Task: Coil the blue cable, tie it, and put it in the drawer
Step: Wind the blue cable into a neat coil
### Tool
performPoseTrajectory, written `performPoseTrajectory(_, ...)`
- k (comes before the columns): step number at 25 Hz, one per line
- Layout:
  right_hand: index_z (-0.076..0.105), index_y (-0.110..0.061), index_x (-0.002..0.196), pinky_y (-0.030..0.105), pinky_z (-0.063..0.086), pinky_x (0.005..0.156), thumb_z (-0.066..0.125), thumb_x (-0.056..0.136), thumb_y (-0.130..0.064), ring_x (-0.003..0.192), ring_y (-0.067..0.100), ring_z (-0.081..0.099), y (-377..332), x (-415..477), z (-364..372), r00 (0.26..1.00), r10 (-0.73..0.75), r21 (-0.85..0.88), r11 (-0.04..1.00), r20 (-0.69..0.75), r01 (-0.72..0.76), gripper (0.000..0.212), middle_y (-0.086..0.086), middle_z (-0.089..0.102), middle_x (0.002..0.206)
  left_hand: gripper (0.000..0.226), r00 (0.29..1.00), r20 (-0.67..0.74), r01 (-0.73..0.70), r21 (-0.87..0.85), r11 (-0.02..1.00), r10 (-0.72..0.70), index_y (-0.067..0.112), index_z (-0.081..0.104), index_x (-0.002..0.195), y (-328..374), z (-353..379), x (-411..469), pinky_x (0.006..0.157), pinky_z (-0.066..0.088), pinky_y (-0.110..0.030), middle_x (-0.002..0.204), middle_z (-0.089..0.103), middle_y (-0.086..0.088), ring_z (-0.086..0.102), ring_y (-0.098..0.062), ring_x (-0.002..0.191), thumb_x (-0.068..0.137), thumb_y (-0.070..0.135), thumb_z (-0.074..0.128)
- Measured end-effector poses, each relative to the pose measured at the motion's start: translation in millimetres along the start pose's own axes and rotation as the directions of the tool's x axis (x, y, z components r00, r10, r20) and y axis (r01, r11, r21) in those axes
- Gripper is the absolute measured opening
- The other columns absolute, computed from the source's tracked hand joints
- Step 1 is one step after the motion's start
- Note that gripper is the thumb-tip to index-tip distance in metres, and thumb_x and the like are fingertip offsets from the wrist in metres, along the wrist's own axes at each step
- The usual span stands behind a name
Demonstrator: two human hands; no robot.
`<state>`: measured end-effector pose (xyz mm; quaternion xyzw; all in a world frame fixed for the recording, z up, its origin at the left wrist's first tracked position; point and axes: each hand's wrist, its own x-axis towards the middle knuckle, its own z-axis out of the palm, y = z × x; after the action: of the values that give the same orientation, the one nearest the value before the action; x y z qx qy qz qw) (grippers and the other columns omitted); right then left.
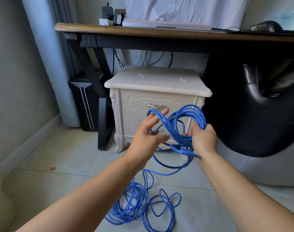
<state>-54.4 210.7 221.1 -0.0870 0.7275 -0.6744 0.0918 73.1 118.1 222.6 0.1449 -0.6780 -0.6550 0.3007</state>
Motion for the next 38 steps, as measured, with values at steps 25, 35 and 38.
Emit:
performPoseTrajectory(25,0.065,-0.021,0.102,0.037,0.057,0.078,0.062,0.069,-0.063,0.079,0.018,0.07,-5.4,-22.4,12.6,0.603,0.133,-0.099,0.991,0.787,-0.09,0.054,0.004,0.068,0.08,0.029,0.954,0.153,0.139,0.536,0.833,-0.257,0.016,0.064,0.082,1.3,-57.0,17.8,0.066,0.06,-0.051,0.052,0.046,0.002,0.049,-0.013,0.046,0.096,0.041,0.057)
performPoseTrajectory(35,0.063,-0.022,0.093,0.034,0.047,0.085,0.057,0.08,-0.027,0.093,0.018,0.06,-1.8,13.9,5.1,0.955,-0.011,-0.245,0.965,0.296,0.087,0.015,-0.001,0.066,0.097,0.026,0.999,0.036,-0.05,0.683,0.729,0.035,0.015,0.058,0.087,15.8,-71.8,15.0,0.043,0.036,-0.011,0.05,0.052,0.005,0.055,-0.008,0.043,0.096,0.039,0.055)
performPoseTrajectory(38,0.064,-0.034,0.113,0.026,0.043,0.099,0.063,0.081,-0.044,0.111,0.006,0.062,-13.7,-6.1,12.1,0.738,-0.128,-0.031,0.98,0.663,0.198,0.033,-0.009,0.069,0.116,0.023,0.995,0.075,-0.101,0.681,0.725,0.069,0.015,0.06,0.091,18.5,-66.4,13.8,0.042,0.037,-0.012,0.047,0.05,0.008,0.056,-0.009,0.046,0.096,0.037,0.057)
